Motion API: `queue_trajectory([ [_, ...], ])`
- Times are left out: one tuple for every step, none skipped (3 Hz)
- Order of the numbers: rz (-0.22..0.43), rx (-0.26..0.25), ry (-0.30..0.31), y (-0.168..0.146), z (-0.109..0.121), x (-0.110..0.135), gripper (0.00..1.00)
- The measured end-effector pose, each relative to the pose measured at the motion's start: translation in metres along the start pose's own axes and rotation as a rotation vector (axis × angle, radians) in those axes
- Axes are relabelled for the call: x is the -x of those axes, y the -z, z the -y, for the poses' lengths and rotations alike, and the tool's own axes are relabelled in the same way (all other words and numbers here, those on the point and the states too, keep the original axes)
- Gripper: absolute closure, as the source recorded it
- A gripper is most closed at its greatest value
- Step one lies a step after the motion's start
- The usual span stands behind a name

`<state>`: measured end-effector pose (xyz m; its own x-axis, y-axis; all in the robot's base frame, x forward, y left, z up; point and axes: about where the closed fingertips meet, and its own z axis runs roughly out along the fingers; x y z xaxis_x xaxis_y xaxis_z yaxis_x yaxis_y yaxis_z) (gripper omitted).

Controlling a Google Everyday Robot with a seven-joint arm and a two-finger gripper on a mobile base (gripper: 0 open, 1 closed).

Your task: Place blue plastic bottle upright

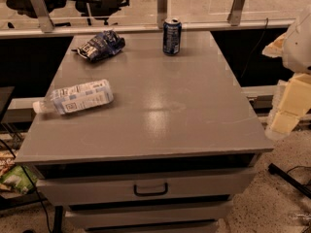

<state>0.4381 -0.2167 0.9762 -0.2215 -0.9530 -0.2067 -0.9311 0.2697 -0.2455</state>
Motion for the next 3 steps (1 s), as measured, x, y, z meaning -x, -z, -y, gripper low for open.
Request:
queue_trajectory([
  [0.0,0.0,0.0,0.0,0.0,0.0,0.0],
  [0.022,-0.011,0.006,-0.002,0.003,0.013,0.0],
  [0.051,-0.002,0.049,-0.013,0.01,0.044,0.0],
])
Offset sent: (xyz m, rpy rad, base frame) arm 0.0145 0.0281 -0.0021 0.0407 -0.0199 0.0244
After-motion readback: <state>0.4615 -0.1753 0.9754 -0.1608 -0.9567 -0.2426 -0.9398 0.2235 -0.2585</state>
